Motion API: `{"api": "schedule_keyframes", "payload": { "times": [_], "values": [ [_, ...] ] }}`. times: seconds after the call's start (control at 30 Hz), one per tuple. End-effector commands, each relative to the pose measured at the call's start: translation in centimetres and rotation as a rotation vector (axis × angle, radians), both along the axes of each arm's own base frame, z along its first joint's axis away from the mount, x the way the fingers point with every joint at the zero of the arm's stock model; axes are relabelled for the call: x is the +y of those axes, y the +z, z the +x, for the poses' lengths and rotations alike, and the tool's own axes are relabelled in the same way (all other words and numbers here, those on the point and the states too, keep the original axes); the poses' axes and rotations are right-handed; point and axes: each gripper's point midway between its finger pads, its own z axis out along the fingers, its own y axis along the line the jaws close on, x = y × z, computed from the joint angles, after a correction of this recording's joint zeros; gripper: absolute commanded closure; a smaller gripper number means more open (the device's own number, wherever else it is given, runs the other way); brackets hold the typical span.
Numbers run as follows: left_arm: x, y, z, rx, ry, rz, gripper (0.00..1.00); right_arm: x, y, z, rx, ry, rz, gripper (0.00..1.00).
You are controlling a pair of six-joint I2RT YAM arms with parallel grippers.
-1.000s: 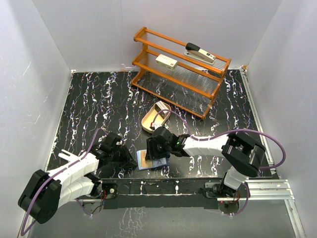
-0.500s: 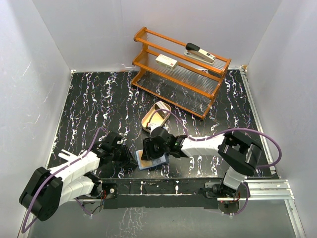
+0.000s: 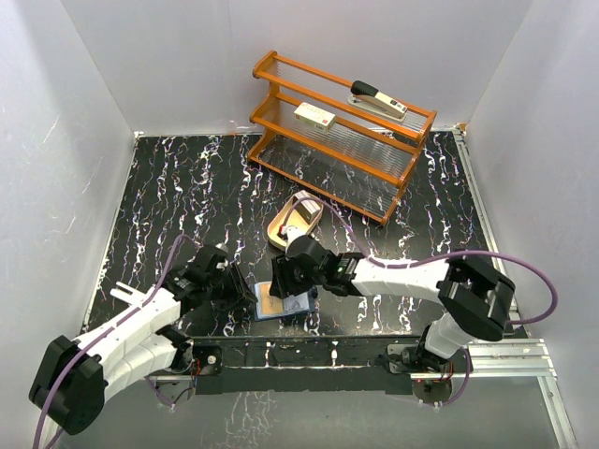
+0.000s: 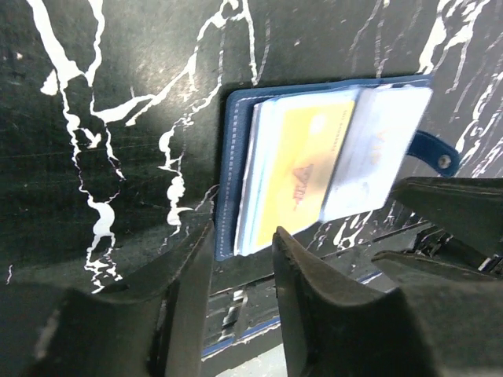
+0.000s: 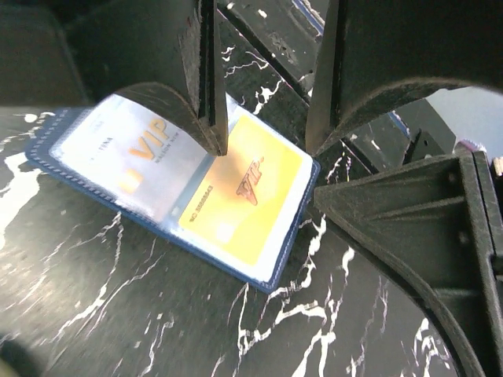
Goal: Put the credit cards into the card holder
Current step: Insert the credit card into the card holder, then pick up the credit card from the storage box.
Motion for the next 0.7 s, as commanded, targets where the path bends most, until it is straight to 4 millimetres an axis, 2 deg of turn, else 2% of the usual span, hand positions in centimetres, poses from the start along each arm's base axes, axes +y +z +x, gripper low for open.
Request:
{"api": "schedule_keyframes", "payload": {
  "times": [0.0, 0.23, 0.43, 0.47, 0.57, 0.67],
  "values": [
    [0.7, 2.0, 1.2, -0.063, 0.02, 0.04, 0.63, -0.3, 5.0, 3.6, -0.18, -0.068, -0.021, 0.57],
    [0.7, 5.0, 2.2, -0.141, 0.005, 0.049, 0.51, -2.5, 7.5, 8.6, -0.313, -0.157, -0.154, 0.56],
    [0.7, 7.9, 2.5, -0.197, -0.003, 0.029, 0.39, -4.5, 9.8, 13.8, -0.357, -0.243, -0.164, 0.56],
    [0.7, 8.3, 2.6, -0.206, -0.005, 0.023, 0.33, -4.9, 10.1, 14.7, -0.371, -0.255, -0.177, 0.56],
    [0.6, 9.2, 2.8, -0.232, -0.012, 0.019, 0.04, -5.5, 10.7, 16.9, -0.422, -0.274, -0.228, 0.56],
    [0.7, 9.7, 2.9, -0.264, -0.036, 0.024, 0.01, -5.9, 10.6, 18.8, -0.455, -0.276, -0.3, 0.55]
  ]
}}
